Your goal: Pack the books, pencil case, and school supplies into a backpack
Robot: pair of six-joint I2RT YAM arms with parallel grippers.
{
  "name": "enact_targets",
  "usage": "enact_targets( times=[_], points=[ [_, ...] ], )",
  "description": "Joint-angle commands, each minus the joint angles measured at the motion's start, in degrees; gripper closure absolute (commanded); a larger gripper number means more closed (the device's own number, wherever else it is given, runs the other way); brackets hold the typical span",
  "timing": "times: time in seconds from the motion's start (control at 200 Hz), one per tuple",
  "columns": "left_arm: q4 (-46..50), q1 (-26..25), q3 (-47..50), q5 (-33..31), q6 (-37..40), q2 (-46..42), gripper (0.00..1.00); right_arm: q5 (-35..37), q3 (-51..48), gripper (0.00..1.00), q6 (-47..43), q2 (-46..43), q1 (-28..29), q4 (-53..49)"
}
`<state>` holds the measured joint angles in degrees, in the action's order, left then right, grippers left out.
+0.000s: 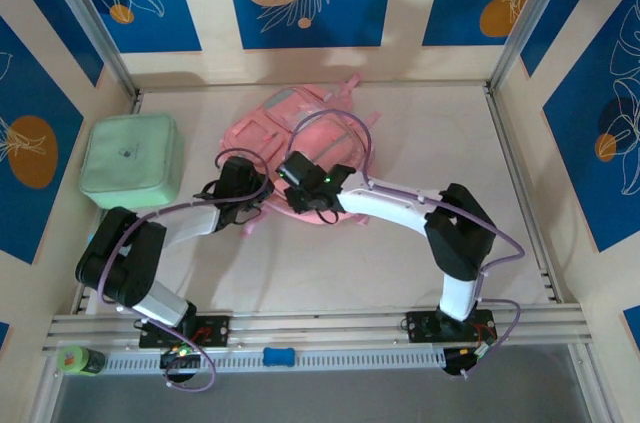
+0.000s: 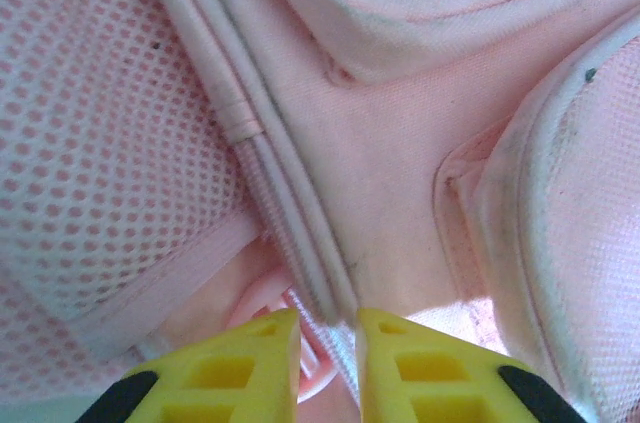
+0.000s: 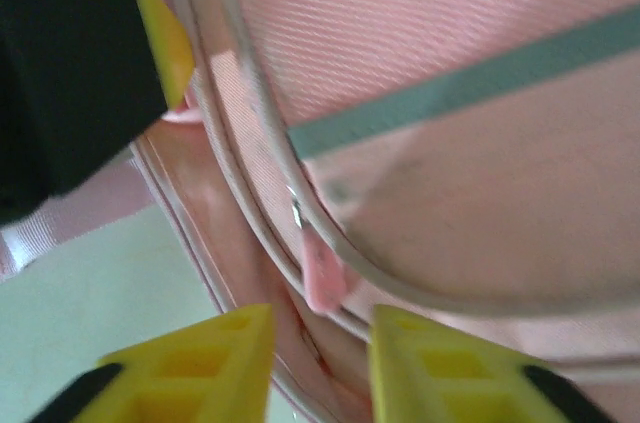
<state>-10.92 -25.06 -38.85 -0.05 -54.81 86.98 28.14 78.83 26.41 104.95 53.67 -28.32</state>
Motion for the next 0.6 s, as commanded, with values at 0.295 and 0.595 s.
enact_targets(
  times=[0.295, 0.595],
  points=[
    [4.74, 1.22, 0.35, -0.25, -1.44, -1.59, 0.78, 8.18, 8.60, 0.52, 6.99, 9.36, 1.45, -7.47],
    [5.81, 1.51, 1.06, -1.58, -1.12, -3.59, 0.76, 10.23, 6.31, 0.51, 17.87, 5.60, 3.51, -14.76]
  ],
)
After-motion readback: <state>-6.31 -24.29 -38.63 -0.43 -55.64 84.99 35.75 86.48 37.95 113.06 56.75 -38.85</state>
